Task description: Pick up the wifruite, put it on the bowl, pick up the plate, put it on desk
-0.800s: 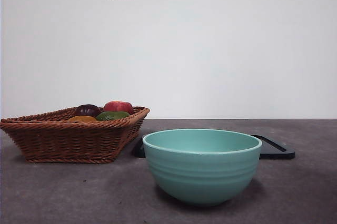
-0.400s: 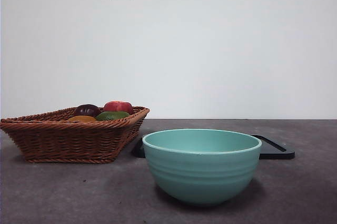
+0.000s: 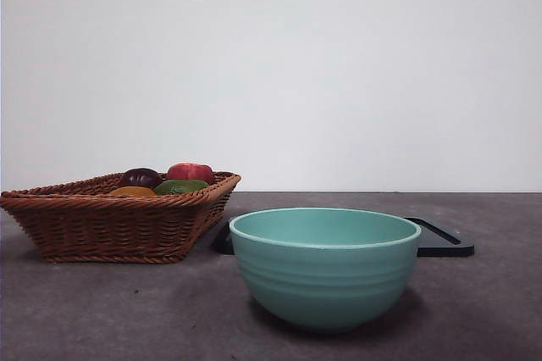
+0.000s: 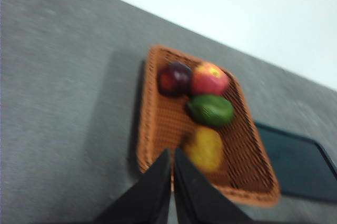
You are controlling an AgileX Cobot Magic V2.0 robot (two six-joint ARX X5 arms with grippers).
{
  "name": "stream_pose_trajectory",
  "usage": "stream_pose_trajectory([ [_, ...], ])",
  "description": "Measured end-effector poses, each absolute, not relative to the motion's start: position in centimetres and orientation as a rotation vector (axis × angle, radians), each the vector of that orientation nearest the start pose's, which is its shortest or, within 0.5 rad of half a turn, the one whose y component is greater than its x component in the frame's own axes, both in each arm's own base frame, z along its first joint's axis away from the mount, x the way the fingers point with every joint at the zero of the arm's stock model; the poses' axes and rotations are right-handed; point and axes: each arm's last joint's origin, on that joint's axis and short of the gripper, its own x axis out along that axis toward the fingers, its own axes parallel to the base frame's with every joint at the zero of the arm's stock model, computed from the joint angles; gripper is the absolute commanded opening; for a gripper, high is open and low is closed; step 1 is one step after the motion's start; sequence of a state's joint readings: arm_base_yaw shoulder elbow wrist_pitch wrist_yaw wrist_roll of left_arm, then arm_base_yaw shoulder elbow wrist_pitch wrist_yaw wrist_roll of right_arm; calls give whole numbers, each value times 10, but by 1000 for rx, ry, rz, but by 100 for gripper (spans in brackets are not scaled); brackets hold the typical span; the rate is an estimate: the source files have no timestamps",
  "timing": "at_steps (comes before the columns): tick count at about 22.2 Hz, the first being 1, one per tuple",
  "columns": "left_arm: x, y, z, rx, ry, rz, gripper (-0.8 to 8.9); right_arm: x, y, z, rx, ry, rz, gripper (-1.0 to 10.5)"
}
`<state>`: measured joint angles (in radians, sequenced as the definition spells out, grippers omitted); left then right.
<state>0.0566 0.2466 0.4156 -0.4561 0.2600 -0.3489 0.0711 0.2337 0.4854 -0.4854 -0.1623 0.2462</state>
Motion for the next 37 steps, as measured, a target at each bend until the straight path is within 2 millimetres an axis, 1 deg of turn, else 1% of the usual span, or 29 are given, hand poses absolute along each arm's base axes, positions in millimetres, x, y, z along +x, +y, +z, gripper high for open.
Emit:
stream_pose_trajectory([
  [7, 98, -7, 276, -323, 441, -293, 10, 92, 15, 293, 229, 476, 302, 6],
  [10, 102, -11, 288, -299, 496, -356, 10, 99, 18, 306, 213, 546, 352, 6],
  [14, 110, -20, 309, -253, 600, -441, 10, 109, 27, 328, 176, 644, 461, 6],
  [19, 112, -33, 332, -214, 680, -556, 10, 112, 41, 343, 124, 737, 590, 6],
  [21, 111, -37, 336, -202, 699, -597, 10, 109, 47, 345, 113, 762, 662, 6],
  [23, 109, -41, 336, -204, 724, -649, 9, 106, 52, 345, 104, 778, 725, 6],
  [28, 106, -44, 334, -203, 762, -687, 10, 102, 57, 343, 84, 803, 774, 7],
  [30, 106, -44, 334, -203, 762, -687, 49, 102, 57, 343, 84, 803, 773, 8],
  [31, 106, -44, 334, -203, 762, -688, 111, 102, 57, 343, 84, 803, 773, 31],
  [32, 106, -44, 334, -203, 762, -688, 195, 102, 57, 343, 84, 803, 773, 98],
  [34, 106, -44, 334, -203, 762, -688, 379, 102, 57, 343, 84, 803, 773, 284],
  [35, 106, -44, 334, -203, 762, -688, 424, 102, 57, 343, 84, 803, 773, 349],
  [36, 106, -44, 334, -203, 762, -688, 441, 102, 57, 343, 84, 803, 773, 382],
  [37, 106, -44, 334, -203, 762, -688, 441, 102, 57, 343, 84, 803, 773, 388],
])
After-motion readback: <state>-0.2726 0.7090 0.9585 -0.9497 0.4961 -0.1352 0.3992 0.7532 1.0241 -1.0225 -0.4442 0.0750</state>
